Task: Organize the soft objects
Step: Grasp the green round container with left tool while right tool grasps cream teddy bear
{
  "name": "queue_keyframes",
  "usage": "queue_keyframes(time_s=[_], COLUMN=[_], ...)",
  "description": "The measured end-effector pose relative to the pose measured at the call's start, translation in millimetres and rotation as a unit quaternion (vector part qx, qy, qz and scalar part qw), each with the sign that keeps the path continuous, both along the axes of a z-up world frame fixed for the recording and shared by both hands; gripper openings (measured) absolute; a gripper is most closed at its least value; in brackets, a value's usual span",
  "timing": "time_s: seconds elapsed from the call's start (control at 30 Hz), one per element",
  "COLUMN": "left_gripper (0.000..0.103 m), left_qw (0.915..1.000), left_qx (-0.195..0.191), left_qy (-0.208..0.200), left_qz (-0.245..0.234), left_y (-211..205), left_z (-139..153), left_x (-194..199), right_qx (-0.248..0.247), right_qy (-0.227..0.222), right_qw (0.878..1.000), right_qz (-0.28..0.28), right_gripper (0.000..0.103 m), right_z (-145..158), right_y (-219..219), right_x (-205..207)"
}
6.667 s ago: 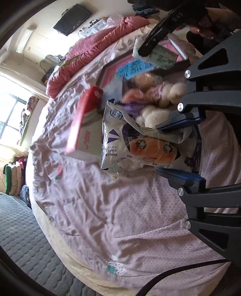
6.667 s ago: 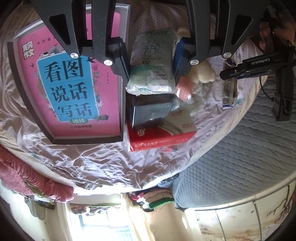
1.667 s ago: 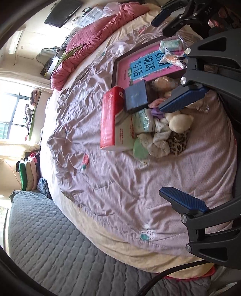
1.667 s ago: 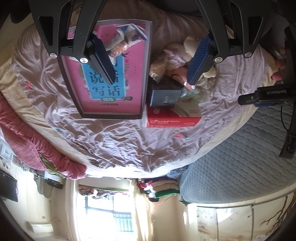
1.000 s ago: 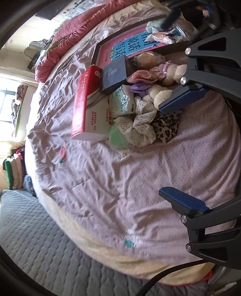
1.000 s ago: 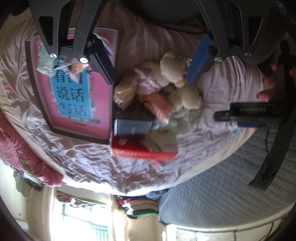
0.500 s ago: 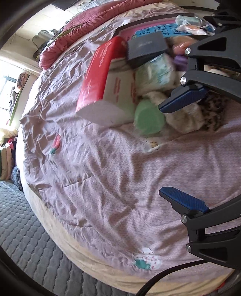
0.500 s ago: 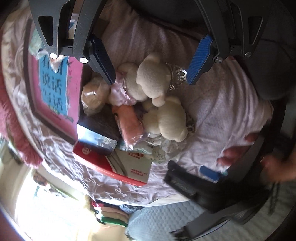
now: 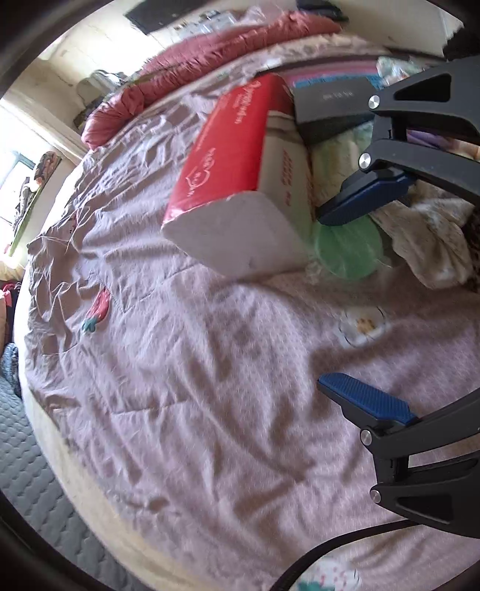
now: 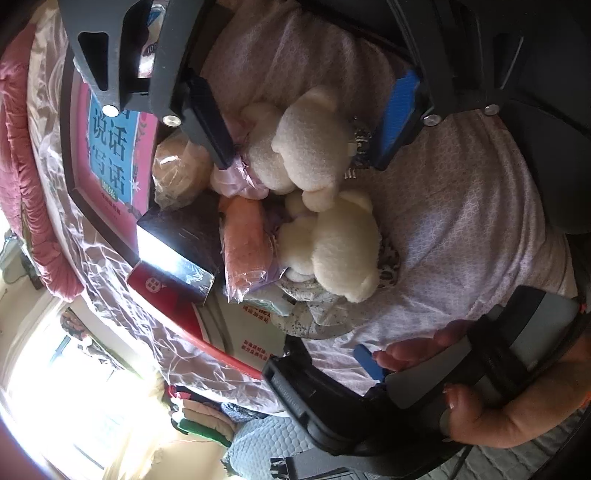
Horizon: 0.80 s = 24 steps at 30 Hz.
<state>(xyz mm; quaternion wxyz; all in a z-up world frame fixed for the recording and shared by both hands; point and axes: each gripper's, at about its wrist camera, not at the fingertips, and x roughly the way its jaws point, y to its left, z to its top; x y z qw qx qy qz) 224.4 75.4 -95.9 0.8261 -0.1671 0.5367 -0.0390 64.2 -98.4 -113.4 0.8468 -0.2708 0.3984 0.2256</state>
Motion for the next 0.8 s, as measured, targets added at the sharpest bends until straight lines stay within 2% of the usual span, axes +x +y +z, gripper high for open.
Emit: queue_keyframes(time_s=[0.13,0.17,0.3,0.4,0.43,0.47,0.6,0.73,0.8], left_gripper=[0.082,0.082,0.079,0.062,0.045,0.042,0.04,0.04,0.04], left_qw=[0.9988,0.9987,0.9986,0.9981,0.9975,0.9966,0.9983,0.998,0.9982], left_qx=[-0.046,-0.048,-0.045,-0.057,-0.067,-0.077,-0.045,-0.058,-0.057], left_qy=[0.018,0.018,0.027,0.023,0.022,0.022,0.012,0.007,-0.001], left_qz=[0.0,-0.003,-0.01,-0.011,-0.013,-0.018,-0.036,-0.025,-0.015], left_y=[-0.5,-2.0,-9.4,-11.4,-12.6,-13.8,-25.5,-17.7,-10.5], left_z=[-10.4,-11.3,-15.8,-15.5,-14.4,-13.6,-6.2,-1.0,5.1], left_x=[5.8,6.5,9.7,9.9,10.3,9.8,7.6,-0.2,-5.3], right_qx=[0.005,0.007,0.053,0.089,0.103,0.118,0.178,0.225,0.23], right_qy=[-0.005,-0.008,0.0,0.004,0.008,0.015,0.038,0.051,0.051], right_qw=[1.0,1.0,0.998,0.995,0.994,0.992,0.981,0.969,0.968], right_qz=[-0.013,-0.019,-0.036,-0.041,-0.045,-0.049,-0.072,-0.085,-0.086], right_gripper=[0.065,0.056,0.053,0.051,0.05,0.05,0.049,0.049,0.049], right_z=[-0.2,0.6,8.6,15.3,18.0,20.0,28.4,38.0,41.3], right_y=[-5.6,-8.7,-25.6,-36.5,-40.8,-44.7,-64.8,-77.6,-78.4], right_x=[7.0,9.5,22.4,25.8,27.7,29.9,39.0,42.7,42.2])
